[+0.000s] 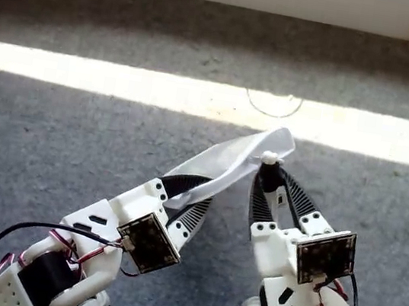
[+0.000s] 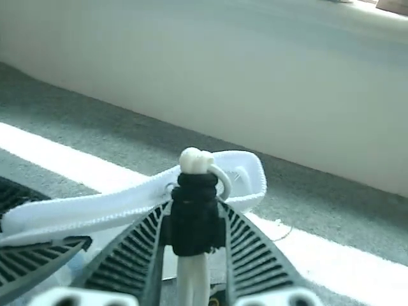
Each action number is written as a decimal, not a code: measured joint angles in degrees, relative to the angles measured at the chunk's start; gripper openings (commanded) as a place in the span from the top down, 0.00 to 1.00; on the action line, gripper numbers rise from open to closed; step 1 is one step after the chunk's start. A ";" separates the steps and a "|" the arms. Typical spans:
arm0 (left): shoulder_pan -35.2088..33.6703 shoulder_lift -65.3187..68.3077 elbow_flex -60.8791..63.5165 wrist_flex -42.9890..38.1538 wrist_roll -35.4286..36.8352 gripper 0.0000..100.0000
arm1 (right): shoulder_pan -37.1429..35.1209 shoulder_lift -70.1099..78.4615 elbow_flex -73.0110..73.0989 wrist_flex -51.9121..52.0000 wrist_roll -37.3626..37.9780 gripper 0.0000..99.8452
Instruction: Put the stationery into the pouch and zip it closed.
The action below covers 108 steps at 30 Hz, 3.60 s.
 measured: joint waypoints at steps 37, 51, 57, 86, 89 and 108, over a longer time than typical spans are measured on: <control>-1.32 -12.66 4.04 3.34 -0.26 0.99 | 8.00 -0.09 9.85 -14.68 -0.97 0.99; -5.10 -12.84 2.73 5.89 -0.53 0.99 | 9.58 0.09 9.93 -14.68 -1.85 0.99; -5.27 -12.92 1.32 8.35 -0.53 0.99 | 12.04 0.09 9.93 -14.68 -3.96 0.99; -18.46 -13.45 1.23 4.84 -0.26 0.99 | 14.77 0.18 14.42 -14.51 -6.77 0.75; -22.24 -13.45 2.73 1.58 -0.26 0.99 | 14.77 0.18 14.42 -14.59 -7.03 0.75; -31.74 -13.36 5.36 -2.37 -0.26 0.99 | 14.77 0.00 16.70 -17.14 -7.21 0.75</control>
